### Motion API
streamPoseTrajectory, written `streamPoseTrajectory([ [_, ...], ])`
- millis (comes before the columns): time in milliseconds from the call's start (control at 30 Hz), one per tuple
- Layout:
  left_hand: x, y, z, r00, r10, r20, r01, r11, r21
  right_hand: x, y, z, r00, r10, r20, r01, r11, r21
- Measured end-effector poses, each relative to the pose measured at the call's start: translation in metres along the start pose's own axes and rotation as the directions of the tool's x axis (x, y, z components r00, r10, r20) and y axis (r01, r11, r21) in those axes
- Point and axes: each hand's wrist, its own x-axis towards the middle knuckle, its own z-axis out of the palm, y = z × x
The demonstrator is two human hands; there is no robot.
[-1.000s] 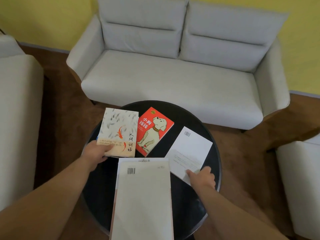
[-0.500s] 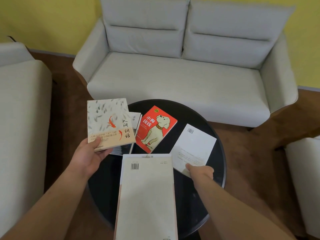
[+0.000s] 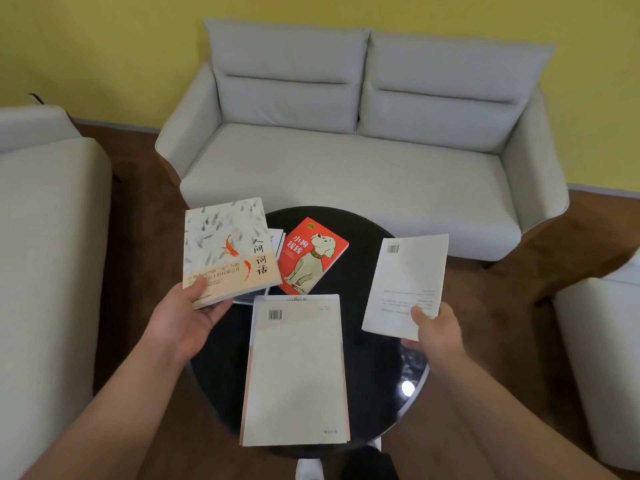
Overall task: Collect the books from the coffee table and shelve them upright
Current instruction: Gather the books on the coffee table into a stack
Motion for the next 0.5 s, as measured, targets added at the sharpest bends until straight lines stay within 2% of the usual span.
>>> streamPoseTrajectory([
  [100, -0.029, -0.012, -0.004, 0.999, -0.011, 0.033, 0.011, 1.000, 0.020, -0.029, -0.011, -0.018, 0.990, -0.135, 0.029, 0.136, 0.989, -0.062],
  [267, -0.075, -0.047, -0.016, 0.992, -0.078, 0.101, 0.069, 0.994, 0.087, -0.068, -0.015, -0.031, 0.963, -0.262, 0.061, 0.267, 0.958, -0.108],
  [400, -0.100, -0.079, -0.021, 0.988, -0.147, 0.037, 0.133, 0.957, 0.259, -0.089, -0.011, -0.038, 0.966, -0.245, 0.085, 0.248, 0.969, -0.018],
  [467, -0.110, -0.094, -0.020, 0.994, -0.106, -0.027, 0.108, 0.910, 0.401, -0.095, -0.010, -0.042, 0.972, -0.207, 0.109, 0.206, 0.978, 0.023],
  [500, -0.112, -0.101, -0.021, 0.998, -0.041, -0.048, 0.061, 0.855, 0.516, -0.098, -0.008, -0.043, 0.975, -0.185, 0.120, 0.182, 0.983, 0.036],
])
